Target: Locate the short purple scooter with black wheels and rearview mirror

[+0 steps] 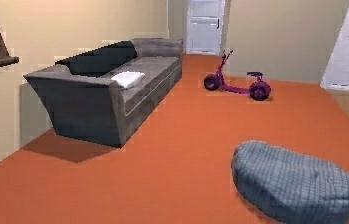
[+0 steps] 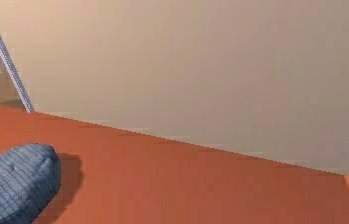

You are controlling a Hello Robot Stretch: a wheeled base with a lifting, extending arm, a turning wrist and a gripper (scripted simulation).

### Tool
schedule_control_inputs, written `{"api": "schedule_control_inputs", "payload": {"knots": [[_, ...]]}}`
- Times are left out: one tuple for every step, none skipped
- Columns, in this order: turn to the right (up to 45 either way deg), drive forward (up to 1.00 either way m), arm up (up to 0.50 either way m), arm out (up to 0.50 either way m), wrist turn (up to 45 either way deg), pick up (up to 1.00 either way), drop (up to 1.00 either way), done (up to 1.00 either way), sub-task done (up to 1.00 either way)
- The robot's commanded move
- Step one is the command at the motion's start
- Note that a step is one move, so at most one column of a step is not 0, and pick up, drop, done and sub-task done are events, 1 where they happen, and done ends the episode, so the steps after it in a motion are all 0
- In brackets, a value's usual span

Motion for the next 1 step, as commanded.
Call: {"api": "schedule_control_inputs", "payload": {"knots": [[-3.0,0.00,0.00,0.00,0.0,0.00,0.00,0.00,0.00]]}}
